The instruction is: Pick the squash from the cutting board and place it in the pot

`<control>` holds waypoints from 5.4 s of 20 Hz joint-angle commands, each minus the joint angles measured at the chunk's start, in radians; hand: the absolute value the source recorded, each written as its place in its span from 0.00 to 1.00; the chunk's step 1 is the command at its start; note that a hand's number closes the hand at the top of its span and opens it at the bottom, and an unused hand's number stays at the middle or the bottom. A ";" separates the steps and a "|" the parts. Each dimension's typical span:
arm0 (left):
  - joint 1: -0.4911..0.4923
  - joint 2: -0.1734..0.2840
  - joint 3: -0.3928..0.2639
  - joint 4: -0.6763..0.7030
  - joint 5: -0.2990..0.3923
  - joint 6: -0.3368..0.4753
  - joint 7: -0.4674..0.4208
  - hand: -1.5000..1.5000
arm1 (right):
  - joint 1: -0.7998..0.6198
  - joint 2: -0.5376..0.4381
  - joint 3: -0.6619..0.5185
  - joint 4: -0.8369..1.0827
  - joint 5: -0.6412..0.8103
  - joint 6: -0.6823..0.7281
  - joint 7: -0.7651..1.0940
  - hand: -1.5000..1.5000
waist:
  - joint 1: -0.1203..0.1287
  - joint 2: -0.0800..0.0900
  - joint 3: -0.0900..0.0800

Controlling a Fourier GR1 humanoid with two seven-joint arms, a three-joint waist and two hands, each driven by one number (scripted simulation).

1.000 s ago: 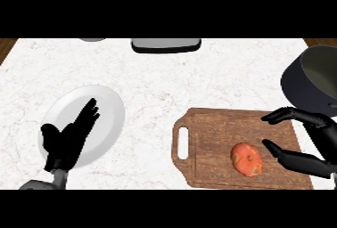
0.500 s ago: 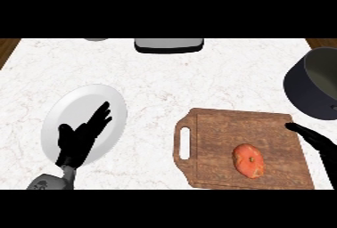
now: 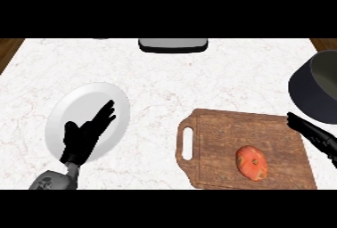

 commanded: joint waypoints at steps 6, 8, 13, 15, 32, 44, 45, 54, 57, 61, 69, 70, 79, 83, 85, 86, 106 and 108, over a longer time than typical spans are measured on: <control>-0.012 -0.016 0.001 0.010 -0.006 -0.030 0.033 0.50 | -0.128 -0.046 0.194 0.138 0.054 0.137 0.235 0.00 | 0.024 0.007 -0.001; 0.019 -0.029 0.002 0.058 -0.034 -0.026 -0.035 0.50 | -0.146 -0.059 0.181 0.231 0.099 0.201 0.160 0.00 | 0.015 0.007 0.000; -0.012 -0.038 0.052 0.045 -0.032 -0.047 0.017 0.50 | -0.211 0.052 0.221 0.383 0.235 0.229 0.108 0.00 | 0.006 0.003 0.000; 0.049 -0.052 0.039 -0.017 -0.065 -0.024 0.022 0.50 | -0.171 0.078 0.183 0.413 0.283 0.220 0.029 0.00 | 0.004 0.002 0.000; 0.022 -0.077 0.108 0.043 -0.101 -0.092 0.008 0.50 | -0.241 0.218 0.042 0.721 0.154 0.420 -0.224 0.00 | 0.007 0.004 0.000; 0.094 -0.118 0.102 -0.094 -0.147 -0.104 0.058 0.50 | -0.209 0.319 0.038 0.952 0.243 0.488 -0.376 0.00 | 0.010 0.002 0.000; 0.070 -0.133 0.125 -0.016 -0.144 -0.115 0.018 0.50 | -0.232 0.361 0.062 0.955 0.289 0.443 -0.362 0.00 | 0.006 0.003 0.000; 0.055 -0.108 0.151 -0.017 -0.137 -0.149 0.040 0.50 | -0.280 0.384 0.072 1.076 0.363 0.437 -0.542 1.00 | 0.014 0.004 0.000; 0.015 -0.164 0.118 -0.013 -0.183 -0.087 0.068 0.50 | -0.267 0.395 0.058 1.082 0.335 0.453 -0.548 1.00 | 0.006 0.004 0.000; 0.024 -0.140 0.144 -0.010 -0.156 -0.116 0.059 0.50 | -0.279 0.135 -0.067 1.204 0.293 0.600 -0.791 1.00 | 0.012 0.011 0.003; 0.040 -0.135 0.147 -0.020 -0.149 -0.126 0.046 0.50 | -0.308 -0.164 -0.225 1.262 0.141 0.663 -0.831 1.00 | 0.002 0.022 0.018; 0.060 -0.140 0.141 -0.022 -0.150 -0.126 0.033 0.50 | -0.311 -0.175 -0.242 1.270 0.120 0.657 -0.842 1.00 | 0.007 0.020 0.019; 0.033 -0.131 0.152 -0.040 -0.139 -0.135 0.049 0.50 | -0.303 -0.327 -0.273 1.301 0.078 0.638 -0.937 1.00 | 0.008 0.013 0.021; 0.031 -0.138 0.147 -0.022 -0.150 -0.124 0.057 0.50 | -0.304 -0.396 -0.285 1.291 0.067 0.626 -1.002 1.00 | -0.002 0.012 0.017; 0.061 -0.134 0.149 -0.016 -0.147 -0.131 0.033 0.50 | -0.291 -0.404 -0.297 1.296 0.066 0.579 -1.038 1.00 | -0.001 0.010 0.018; 0.039 -0.132 0.144 -0.018 -0.145 -0.146 0.032 0.50 | -0.312 -0.413 -0.295 1.295 0.069 0.559 -1.039 1.00 | 0.013 0.016 0.018; -0.009 -0.146 0.132 -0.001 -0.172 -0.139 0.061 0.50 | -0.377 -0.570 -0.116 1.301 0.252 0.361 -1.244 1.00 | 0.056 0.018 0.006; -0.035 -0.150 0.136 0.024 -0.179 -0.136 0.056 0.50 | -0.395 -0.535 -0.072 1.285 0.302 0.287 -1.252 1.00 | 0.050 0.018 0.005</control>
